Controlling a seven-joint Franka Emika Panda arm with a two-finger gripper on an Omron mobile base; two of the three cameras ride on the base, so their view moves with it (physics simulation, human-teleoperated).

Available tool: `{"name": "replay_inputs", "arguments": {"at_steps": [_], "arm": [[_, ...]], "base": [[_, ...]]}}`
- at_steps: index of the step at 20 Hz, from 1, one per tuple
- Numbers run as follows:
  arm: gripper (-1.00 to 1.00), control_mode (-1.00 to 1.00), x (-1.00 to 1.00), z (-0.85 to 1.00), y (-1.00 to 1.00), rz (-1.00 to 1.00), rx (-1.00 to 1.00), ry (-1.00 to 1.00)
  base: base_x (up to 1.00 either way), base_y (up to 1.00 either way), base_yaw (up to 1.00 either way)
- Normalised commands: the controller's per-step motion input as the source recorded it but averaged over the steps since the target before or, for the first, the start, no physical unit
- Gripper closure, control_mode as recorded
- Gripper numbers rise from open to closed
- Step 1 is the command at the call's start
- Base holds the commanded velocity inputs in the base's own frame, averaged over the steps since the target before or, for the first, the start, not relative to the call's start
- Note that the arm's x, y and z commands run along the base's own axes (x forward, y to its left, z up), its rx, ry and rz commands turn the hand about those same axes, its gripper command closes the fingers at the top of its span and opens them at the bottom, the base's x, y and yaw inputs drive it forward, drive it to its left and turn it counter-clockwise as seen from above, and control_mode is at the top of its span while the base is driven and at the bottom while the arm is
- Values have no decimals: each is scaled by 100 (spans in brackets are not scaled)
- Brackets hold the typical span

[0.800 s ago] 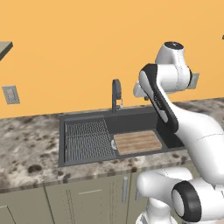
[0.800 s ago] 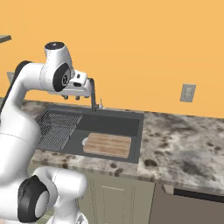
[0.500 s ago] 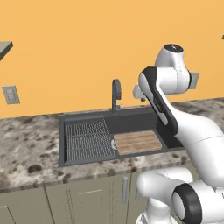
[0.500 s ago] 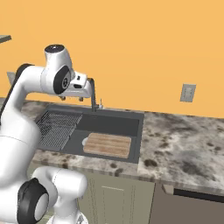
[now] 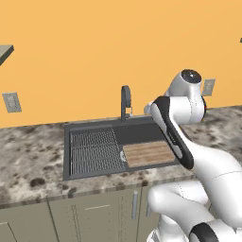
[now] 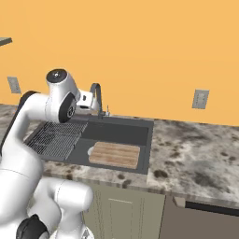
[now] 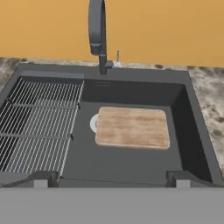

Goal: Turn on the sink faucet with hot water and rinse the cutting board for ten seconds, then turn off the faucet. Push the cutting board to reach the water if necessary.

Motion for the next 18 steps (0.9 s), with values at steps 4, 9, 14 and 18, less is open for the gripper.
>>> {"name": "replay_inputs", "arguments": {"at_steps": [4, 9, 14, 18], "arm": [[-100, -100, 0, -30, -20, 0, 2, -22], [-100, -100, 1, -21, -22, 1, 3, -19], [-100, -100, 13, -13, -14, 2, 3, -17], [-100, -100, 19, -6, -4, 2, 3, -17]], "base": [[0, 0, 0], [0, 0, 0], [0, 0, 0], [0, 0, 0]]}}
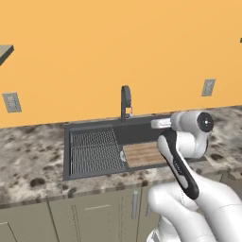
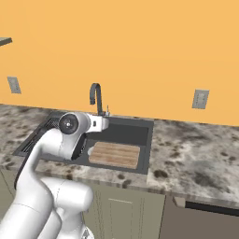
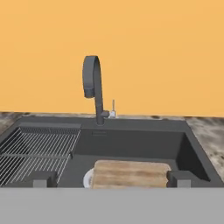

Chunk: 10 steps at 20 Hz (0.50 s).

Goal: Turn on the sink faucet with hot water and rinse the cutting board for ten seconds, then turn off the faucet. Push the cutting board to reach the water if necessary.

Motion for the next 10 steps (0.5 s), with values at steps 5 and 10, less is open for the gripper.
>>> {"name": "replay_inputs", "arguments": {"at_steps": [5, 10], "arm": [[-100, -100, 24, -1, -1, 1, 2, -15], [-100, -100, 29, 0, 0, 0, 1, -7]], "base": [[0, 0, 0], [0, 0, 0]]}}
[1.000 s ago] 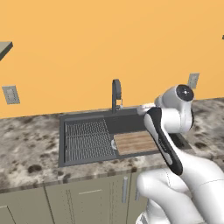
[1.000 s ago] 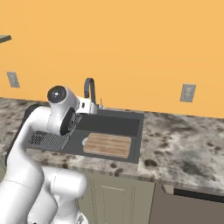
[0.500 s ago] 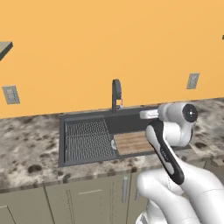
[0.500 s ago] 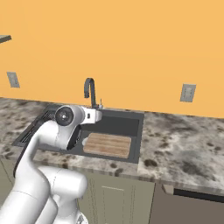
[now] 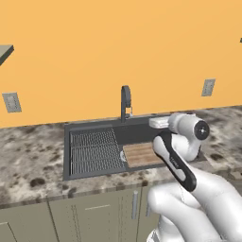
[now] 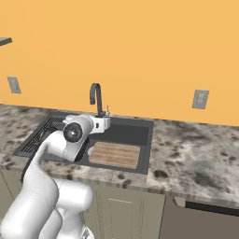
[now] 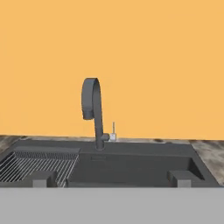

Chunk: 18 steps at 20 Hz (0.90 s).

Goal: Turn on the sink faucet with hot water and rinse the cutting board for ten seconds, then turn off the faucet. Push the cutting board to reach the water if necessary.

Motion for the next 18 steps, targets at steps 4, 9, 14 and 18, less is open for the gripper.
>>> {"name": "replay_inputs", "arguments": {"at_steps": [4, 9, 14, 18], "arm": [[-100, -100, 32, 0, 0, 0, 1, -4], [-100, -100, 26, 0, 0, 0, 0, -2], [-100, -100, 27, 0, -1, 0, 0, -2], [-100, -100, 32, 0, -2, 0, 0, -2]], "base": [[0, 0, 0], [0, 0, 0], [0, 0, 0], [0, 0, 0]]}}
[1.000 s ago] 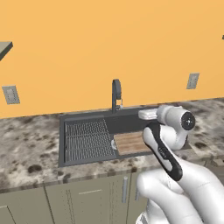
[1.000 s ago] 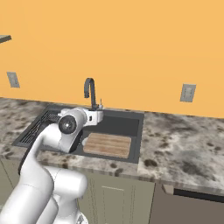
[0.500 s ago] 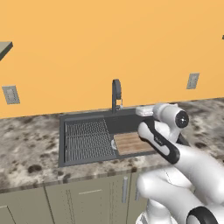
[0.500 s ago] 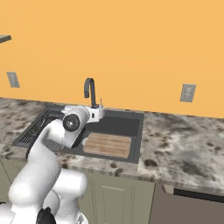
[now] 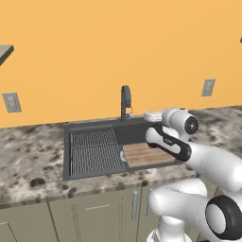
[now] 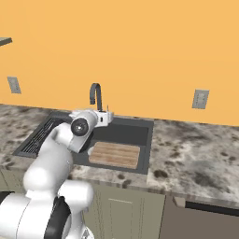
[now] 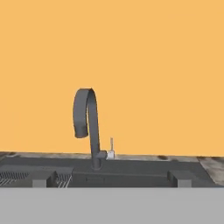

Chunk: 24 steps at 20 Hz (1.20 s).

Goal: Turn on the sink faucet with hot water and rinse the cutting board for ten seconds, then turn off the faucet. Push the cutting board to reach the water if necessary.

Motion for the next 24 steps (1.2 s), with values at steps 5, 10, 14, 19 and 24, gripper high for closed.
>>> {"name": "replay_inputs", "arguments": {"at_steps": [5, 10, 14, 19, 24], "arm": [[-100, -100, 29, 0, -4, 0, 0, -3], [-100, -100, 29, -1, -1, 0, 0, -1], [-100, -100, 30, -15, 0, 0, 0, 0], [-100, -100, 3, -24, -6, 0, 0, 0], [-100, -100, 0, -42, -9, 0, 0, 0]], "base": [[0, 0, 0], [0, 0, 0], [0, 0, 0], [0, 0, 0], [0, 0, 0]]}}
